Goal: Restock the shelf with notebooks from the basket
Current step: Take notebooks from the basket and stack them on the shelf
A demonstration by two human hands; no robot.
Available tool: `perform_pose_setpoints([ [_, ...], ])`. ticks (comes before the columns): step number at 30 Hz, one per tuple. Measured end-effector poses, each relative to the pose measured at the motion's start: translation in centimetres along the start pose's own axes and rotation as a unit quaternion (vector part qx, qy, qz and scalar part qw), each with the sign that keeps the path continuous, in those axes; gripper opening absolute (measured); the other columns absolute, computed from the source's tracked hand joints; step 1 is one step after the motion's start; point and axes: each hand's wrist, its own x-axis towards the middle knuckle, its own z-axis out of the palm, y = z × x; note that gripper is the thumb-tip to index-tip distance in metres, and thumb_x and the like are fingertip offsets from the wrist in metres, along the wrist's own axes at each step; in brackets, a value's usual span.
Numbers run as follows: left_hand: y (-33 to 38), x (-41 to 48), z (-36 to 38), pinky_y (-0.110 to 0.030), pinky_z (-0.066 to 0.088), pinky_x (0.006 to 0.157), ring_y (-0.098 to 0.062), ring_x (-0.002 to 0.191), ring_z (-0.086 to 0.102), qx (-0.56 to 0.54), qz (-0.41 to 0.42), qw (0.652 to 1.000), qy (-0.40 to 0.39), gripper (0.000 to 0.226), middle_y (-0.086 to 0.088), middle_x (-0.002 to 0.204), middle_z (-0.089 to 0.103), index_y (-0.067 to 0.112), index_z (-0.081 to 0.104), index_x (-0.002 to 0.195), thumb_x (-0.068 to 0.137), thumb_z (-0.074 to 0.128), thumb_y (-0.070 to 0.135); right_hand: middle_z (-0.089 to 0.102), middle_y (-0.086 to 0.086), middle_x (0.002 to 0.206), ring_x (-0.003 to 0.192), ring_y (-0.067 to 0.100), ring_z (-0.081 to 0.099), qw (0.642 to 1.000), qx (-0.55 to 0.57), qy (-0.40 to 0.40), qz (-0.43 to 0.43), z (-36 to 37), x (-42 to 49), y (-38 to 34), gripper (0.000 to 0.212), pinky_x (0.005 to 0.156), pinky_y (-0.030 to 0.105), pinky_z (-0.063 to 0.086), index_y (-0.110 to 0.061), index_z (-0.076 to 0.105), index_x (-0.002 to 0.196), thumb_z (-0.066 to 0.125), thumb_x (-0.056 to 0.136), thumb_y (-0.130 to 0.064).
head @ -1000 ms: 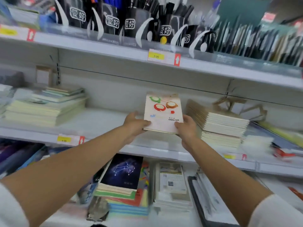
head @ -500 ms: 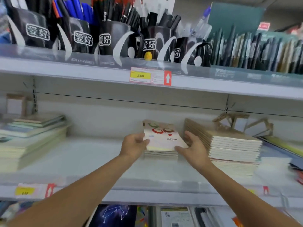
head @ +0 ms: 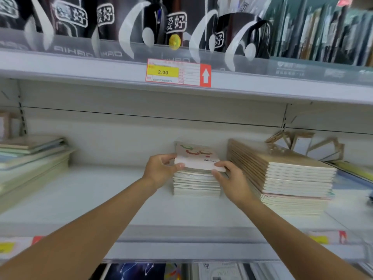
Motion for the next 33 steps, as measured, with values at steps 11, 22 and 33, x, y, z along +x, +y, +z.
perform_pose_setpoints([
  [11,-1.0,0.8,1.8,-0.030,0.042,0.106,-0.013,0.118,0.058,-0.073,-0.038,0.991,0.105,0.052,0.000,0.124,0.065,0.013,0.065,0.122,0.073,0.082,0.023,0.060,0.024,0.116,0.094,0.036,0.058,0.997,0.005,-0.016,0.071,1.8,1.9,0.0,0.024,0.079,0.038,0.047,-0.018,0.053,0.122,0.041,0.101,-0.016],
  [22,-1.0,-5.8,-4.4,-0.028,0.036,0.058,-0.020,0.059,0.043,0.131,-0.019,0.975,0.176,0.026,0.004,0.059,0.045,0.018,0.042,0.060,0.077,0.059,0.010,0.057,0.005,0.121,0.118,0.022,0.048,0.975,-0.137,0.004,-0.177,6.4,-5.7,-5.3,0.028,0.100,0.020,0.026,-0.013,0.064,0.107,0.054,0.081,-0.010],
  [33,-7.5,-24.3,-23.5,-0.030,0.036,0.062,-0.032,0.066,0.051,0.292,-0.207,0.915,0.183,0.029,-0.007,0.056,0.045,0.001,0.048,0.057,0.085,0.054,0.003,0.054,-0.004,0.072,0.066,0.014,0.049,0.970,0.040,-0.181,-0.156,21.3,-21.8,-17.8,0.008,0.067,0.032,0.046,-0.009,0.061,0.080,0.058,0.077,-0.002],
])
